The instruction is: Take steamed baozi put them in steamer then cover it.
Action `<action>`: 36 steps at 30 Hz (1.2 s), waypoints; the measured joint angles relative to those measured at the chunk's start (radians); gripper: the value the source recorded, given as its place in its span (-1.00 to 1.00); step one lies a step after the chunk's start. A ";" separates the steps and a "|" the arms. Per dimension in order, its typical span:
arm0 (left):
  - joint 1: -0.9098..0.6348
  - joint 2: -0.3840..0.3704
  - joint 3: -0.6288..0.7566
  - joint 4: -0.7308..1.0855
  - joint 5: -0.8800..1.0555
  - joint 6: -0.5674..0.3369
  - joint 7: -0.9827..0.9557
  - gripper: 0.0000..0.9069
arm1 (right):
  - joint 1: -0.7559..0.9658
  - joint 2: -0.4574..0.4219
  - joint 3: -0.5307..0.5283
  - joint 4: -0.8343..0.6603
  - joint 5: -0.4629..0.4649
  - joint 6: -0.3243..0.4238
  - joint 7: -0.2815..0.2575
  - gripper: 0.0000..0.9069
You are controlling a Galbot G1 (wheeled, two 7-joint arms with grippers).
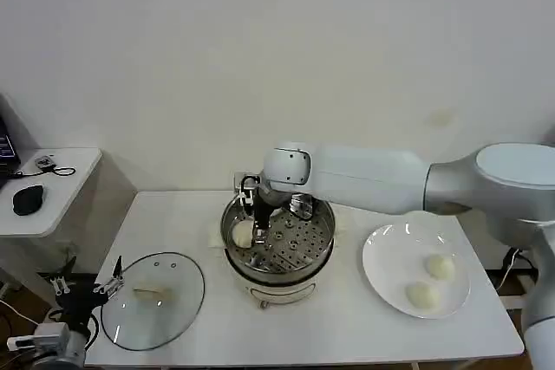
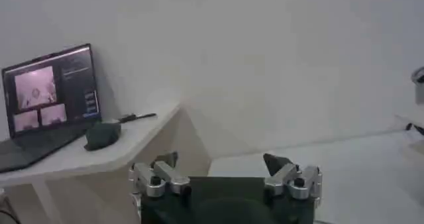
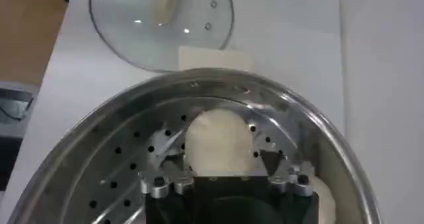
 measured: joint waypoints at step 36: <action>0.001 0.016 0.075 -0.002 0.034 0.009 0.013 1.00 | -0.176 -0.912 0.241 0.356 -0.615 0.413 -0.297 1.00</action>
